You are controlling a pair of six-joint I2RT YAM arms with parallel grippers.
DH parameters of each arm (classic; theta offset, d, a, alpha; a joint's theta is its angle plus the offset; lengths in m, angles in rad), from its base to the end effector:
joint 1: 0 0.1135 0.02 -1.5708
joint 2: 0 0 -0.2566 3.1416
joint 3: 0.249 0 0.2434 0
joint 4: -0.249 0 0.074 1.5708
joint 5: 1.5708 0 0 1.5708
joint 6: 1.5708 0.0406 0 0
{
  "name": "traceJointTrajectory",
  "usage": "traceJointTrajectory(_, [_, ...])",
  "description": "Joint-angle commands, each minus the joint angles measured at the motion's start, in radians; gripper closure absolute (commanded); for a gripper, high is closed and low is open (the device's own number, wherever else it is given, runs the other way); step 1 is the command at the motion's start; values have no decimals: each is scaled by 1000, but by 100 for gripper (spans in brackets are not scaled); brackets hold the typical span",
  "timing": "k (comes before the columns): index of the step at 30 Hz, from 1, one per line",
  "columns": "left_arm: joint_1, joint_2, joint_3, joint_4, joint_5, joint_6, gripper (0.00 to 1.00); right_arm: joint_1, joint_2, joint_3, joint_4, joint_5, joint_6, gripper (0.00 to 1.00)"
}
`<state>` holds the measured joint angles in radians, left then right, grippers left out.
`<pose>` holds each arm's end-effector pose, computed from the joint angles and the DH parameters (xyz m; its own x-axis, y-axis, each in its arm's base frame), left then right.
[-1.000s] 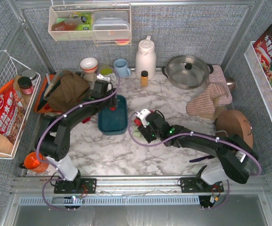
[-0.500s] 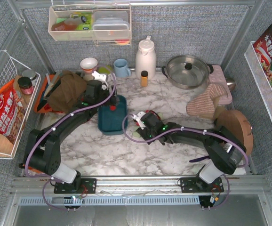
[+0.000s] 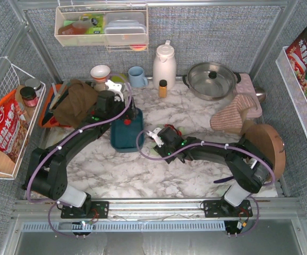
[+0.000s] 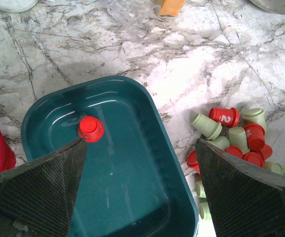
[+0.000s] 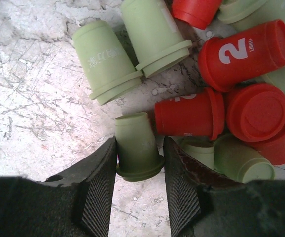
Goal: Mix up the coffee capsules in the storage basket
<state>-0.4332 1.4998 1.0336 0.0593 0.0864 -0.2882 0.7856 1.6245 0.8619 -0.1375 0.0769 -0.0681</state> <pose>0.3113 -0.1478 0.2717 -0.4837 -0.0883 -0.8708 0.3678 0.8823 -0.2938 0.2263 0.2219 0.1605 -0.5069 -0.6030 -0.6160 -0.7075 0.6992 -0.1023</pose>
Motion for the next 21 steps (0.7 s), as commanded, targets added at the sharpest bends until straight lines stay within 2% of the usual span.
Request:
traceJointTrajectory(1, [-3, -9, 0, 33, 16, 5, 1, 3, -15, -19, -8, -59, -19, 64])
traceJointTrajectory(3, [-3, -10, 0, 34, 25, 5, 1, 3, -42, -35, 14, -66, -28, 74])
traceJointTrajectory(4, [-4, -10, 1, 33, 34, 6, 1, 3, -62, -45, 32, -73, -35, 75])
traceJointTrajectory(10, [-10, -8, 3, 42, 109, 5, 1, 3, -297, -199, 279, -121, -77, 76])
traceJointTrajectory(14, [-21, 8, 16, 48, 211, 0, 6, 3, -432, -321, 579, -125, -171, 76])
traceJointTrajectory(17, [-37, 20, 19, 65, 322, 8, 10, 1, -462, -366, 739, -102, -213, 76])
traceJointTrajectory(21, [-61, 25, 6, 120, 504, 0, 15, 0, -462, -361, 826, -86, -269, 76])
